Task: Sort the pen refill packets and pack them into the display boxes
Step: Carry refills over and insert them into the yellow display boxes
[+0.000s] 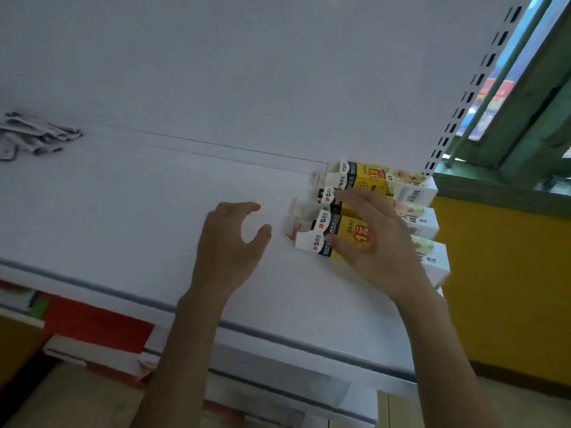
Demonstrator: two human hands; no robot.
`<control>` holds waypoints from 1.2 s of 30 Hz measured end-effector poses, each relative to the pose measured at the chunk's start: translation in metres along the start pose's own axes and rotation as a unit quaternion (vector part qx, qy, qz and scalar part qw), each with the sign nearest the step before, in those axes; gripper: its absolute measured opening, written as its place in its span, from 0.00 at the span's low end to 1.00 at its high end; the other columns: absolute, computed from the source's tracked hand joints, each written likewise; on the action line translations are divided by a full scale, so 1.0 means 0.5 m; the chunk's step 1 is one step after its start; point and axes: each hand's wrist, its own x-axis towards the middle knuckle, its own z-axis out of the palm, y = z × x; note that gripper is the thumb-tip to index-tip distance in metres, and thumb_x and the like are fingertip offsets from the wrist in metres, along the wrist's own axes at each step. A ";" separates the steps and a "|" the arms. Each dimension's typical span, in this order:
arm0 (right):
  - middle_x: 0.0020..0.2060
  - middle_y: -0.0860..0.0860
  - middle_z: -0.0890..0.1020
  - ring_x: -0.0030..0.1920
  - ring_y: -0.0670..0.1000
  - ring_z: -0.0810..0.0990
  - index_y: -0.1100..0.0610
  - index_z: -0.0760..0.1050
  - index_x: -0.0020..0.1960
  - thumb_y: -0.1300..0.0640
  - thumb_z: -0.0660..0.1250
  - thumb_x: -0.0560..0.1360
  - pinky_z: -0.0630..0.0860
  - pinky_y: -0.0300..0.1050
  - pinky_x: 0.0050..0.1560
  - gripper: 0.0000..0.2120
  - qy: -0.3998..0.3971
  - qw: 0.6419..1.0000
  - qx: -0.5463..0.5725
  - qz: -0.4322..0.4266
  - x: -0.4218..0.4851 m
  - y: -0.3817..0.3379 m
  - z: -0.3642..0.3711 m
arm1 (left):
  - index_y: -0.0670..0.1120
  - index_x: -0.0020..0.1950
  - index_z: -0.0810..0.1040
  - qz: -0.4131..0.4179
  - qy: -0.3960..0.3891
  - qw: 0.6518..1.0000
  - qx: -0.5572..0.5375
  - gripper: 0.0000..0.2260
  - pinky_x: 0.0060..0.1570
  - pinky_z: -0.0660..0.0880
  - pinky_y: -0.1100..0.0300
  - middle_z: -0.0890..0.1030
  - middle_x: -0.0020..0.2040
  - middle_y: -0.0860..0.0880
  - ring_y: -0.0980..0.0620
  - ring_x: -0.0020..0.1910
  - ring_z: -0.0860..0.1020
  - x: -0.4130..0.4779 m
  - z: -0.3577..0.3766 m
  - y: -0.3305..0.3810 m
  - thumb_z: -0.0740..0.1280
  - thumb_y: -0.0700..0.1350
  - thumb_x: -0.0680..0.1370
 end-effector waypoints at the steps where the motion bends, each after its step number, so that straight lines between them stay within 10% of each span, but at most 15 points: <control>1: 0.58 0.52 0.76 0.60 0.47 0.69 0.58 0.74 0.63 0.56 0.71 0.68 0.60 0.29 0.58 0.24 0.014 1.000 0.019 -0.015 0.008 -0.015 0.012 | 0.49 0.62 0.75 -0.001 0.020 1.000 0.019 0.17 0.57 0.67 0.61 0.75 0.61 0.49 0.51 0.60 0.71 -0.010 -0.015 -0.007 0.66 0.51 0.75; 14: 0.58 0.50 0.78 0.55 0.48 0.76 0.57 0.71 0.66 0.60 0.67 0.74 0.72 0.42 0.57 0.21 -0.154 0.936 0.247 -0.198 0.112 -0.455 0.355 | 0.47 0.60 0.76 -0.177 0.218 0.922 0.265 0.14 0.54 0.61 0.63 0.75 0.59 0.51 0.51 0.60 0.69 -0.248 -0.400 -0.205 0.67 0.47 0.75; 26: 0.61 0.50 0.76 0.58 0.50 0.75 0.54 0.68 0.68 0.57 0.65 0.75 0.73 0.52 0.58 0.22 -0.191 0.925 0.245 -0.218 0.205 -0.811 0.651 | 0.52 0.66 0.70 -0.145 0.167 0.934 0.279 0.17 0.59 0.58 0.68 0.69 0.64 0.56 0.59 0.64 0.63 -0.216 -0.698 -0.478 0.62 0.50 0.78; 36: 0.65 0.52 0.73 0.66 0.54 0.68 0.54 0.67 0.69 0.44 0.57 0.78 0.67 0.54 0.64 0.23 -0.181 0.968 0.101 -0.139 0.405 -0.827 0.797 | 0.51 0.66 0.71 -0.076 0.112 0.962 0.236 0.17 0.58 0.60 0.66 0.70 0.64 0.54 0.56 0.64 0.65 0.043 -0.783 -0.686 0.62 0.51 0.77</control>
